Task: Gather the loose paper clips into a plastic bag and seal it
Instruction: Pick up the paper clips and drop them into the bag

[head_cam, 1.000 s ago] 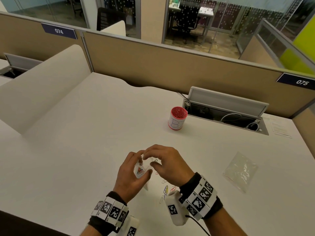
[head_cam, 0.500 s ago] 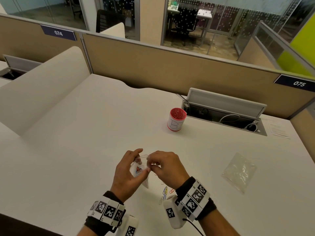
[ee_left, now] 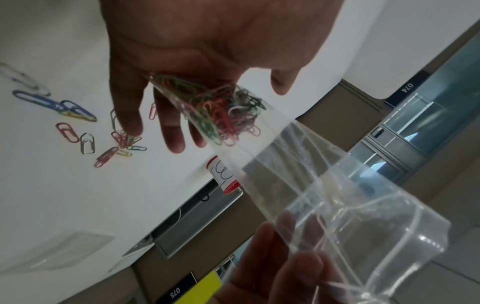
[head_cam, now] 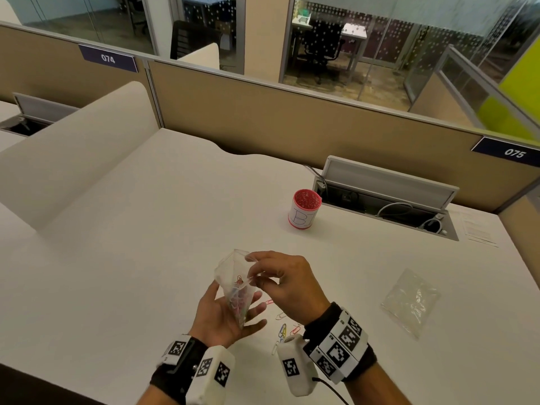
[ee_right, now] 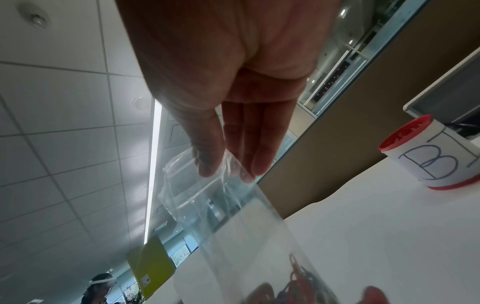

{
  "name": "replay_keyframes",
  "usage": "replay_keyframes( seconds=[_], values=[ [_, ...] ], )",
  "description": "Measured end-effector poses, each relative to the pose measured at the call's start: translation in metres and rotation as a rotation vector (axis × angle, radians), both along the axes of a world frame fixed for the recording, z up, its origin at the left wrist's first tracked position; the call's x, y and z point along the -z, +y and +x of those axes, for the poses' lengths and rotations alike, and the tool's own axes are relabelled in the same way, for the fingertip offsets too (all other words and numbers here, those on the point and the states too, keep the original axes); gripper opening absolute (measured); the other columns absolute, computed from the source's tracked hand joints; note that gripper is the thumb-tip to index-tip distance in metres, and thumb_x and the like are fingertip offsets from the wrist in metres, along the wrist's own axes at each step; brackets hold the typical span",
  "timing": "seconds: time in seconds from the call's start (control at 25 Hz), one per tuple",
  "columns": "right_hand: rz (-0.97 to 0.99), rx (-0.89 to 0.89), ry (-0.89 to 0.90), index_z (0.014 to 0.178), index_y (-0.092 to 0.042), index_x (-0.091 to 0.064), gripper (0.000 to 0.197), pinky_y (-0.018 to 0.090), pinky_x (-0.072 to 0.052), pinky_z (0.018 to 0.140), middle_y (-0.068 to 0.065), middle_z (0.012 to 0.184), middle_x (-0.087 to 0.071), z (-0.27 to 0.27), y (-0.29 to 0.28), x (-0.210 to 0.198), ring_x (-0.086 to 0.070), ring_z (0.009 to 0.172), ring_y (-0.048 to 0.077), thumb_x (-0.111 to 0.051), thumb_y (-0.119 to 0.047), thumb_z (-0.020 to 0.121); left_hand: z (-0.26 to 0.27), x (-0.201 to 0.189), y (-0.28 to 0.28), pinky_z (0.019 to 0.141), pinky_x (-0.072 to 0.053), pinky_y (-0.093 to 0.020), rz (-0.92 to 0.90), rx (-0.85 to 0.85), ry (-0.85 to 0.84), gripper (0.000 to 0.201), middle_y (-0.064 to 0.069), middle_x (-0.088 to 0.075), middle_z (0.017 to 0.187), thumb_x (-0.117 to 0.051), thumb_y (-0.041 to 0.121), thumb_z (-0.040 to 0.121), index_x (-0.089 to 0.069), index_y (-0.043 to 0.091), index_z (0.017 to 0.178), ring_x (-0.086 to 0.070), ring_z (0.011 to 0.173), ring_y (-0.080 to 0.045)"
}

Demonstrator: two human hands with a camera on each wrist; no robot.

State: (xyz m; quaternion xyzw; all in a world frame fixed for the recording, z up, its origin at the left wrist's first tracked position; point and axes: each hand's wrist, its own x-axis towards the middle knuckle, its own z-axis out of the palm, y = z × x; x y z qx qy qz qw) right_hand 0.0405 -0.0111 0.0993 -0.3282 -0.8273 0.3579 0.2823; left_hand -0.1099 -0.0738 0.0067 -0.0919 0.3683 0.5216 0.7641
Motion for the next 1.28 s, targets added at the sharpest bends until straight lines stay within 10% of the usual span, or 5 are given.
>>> replay_keyframes(
  seconds=[0.28,0.44,0.6,1.08,1.28],
  values=[
    [-0.207,0.144,-0.008,0.126,-0.034,-0.055,0.047,0.027,-0.051,0.094,-0.016,0.128,-0.059,0.03,0.003,0.024,-0.059,0.11,0.001,-0.07,-0.022,0.083,-0.008,0.009,0.001,0.076,-0.05,-0.043,-0.079,-0.172,0.2,0.043,-0.013,-0.058,0.08,-0.042,0.048,0.092,-0.057,0.009,0.104,-0.053,0.07,-0.026],
    [-0.393,0.213,-0.565,0.15,-0.022,-0.017,0.095,0.037,-0.021,0.118,0.002,0.159,-0.017,0.064,0.005,0.086,-0.015,0.146,0.017,-0.058,-0.066,0.078,-0.018,0.014,-0.005,0.071,-0.053,-0.041,-0.074,-0.229,0.231,0.036,-0.011,-0.058,0.087,-0.04,0.043,0.095,-0.054,0.013,0.107,-0.053,0.074,-0.024],
    [-0.342,0.09,-0.983,0.15,-0.014,0.012,0.144,0.047,0.004,0.117,0.018,0.154,0.027,0.071,-0.005,0.13,0.021,0.144,0.035,-0.005,-0.1,0.035,-0.031,0.017,-0.012,0.063,-0.058,-0.039,-0.068,-0.278,0.272,0.031,-0.01,-0.057,0.088,-0.04,0.04,0.096,-0.057,0.015,0.104,-0.053,0.073,-0.023],
    [-0.053,-0.203,-1.017,0.149,-0.023,0.012,0.099,0.046,0.011,0.118,-0.002,0.151,0.034,0.009,0.018,0.151,0.025,0.144,0.022,-0.035,-0.074,0.079,-0.03,-0.002,-0.014,0.082,-0.045,-0.046,0.005,-0.311,0.293,0.031,-0.009,-0.069,0.074,-0.035,0.033,0.099,-0.059,0.014,0.097,-0.052,0.074,-0.027],
    [-0.047,-0.28,-1.02,0.149,-0.016,0.013,0.101,0.044,0.009,0.119,0.002,0.148,0.036,0.041,-0.009,0.146,0.026,0.143,0.021,-0.033,-0.075,0.081,-0.037,0.002,-0.018,0.068,-0.057,-0.041,0.026,-0.318,0.289,0.029,-0.009,-0.063,0.084,-0.035,0.031,0.1,-0.059,0.016,0.097,-0.054,0.075,-0.026]
  ],
)
